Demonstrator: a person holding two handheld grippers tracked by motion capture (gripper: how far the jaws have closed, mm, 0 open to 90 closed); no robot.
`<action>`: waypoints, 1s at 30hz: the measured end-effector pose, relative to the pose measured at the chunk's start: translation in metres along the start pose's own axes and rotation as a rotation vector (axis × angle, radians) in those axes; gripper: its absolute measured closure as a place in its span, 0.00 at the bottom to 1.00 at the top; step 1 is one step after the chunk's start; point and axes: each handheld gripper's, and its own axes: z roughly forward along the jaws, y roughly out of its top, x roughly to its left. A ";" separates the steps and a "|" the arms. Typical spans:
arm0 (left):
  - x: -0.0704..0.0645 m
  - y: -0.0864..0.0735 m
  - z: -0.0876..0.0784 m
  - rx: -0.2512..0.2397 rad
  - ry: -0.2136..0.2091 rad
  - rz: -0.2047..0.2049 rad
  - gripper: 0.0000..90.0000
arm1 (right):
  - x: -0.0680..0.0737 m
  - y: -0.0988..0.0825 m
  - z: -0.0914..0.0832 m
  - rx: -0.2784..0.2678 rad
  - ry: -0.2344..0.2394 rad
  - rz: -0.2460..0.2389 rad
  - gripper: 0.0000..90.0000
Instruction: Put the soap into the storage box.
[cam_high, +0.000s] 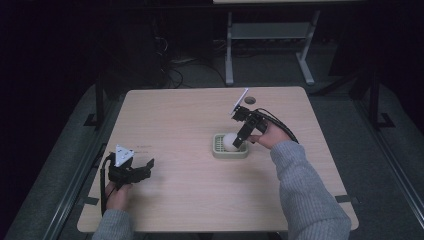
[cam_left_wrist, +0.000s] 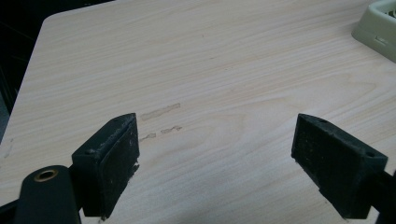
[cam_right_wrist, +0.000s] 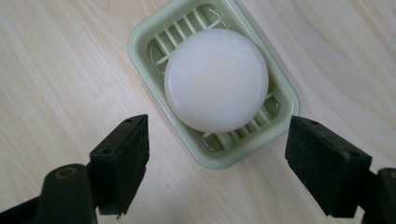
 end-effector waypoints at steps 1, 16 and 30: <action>0.000 0.000 0.000 0.000 0.000 0.000 0.16 | -0.001 -0.002 0.000 -0.008 0.002 -0.001 0.24; -0.001 0.000 0.000 0.004 0.000 0.003 0.16 | 0.002 -0.021 -0.007 -0.016 0.004 -0.001 0.24; -0.001 0.000 0.000 0.002 0.000 0.003 0.16 | 0.004 -0.041 -0.010 -0.036 0.007 0.007 0.24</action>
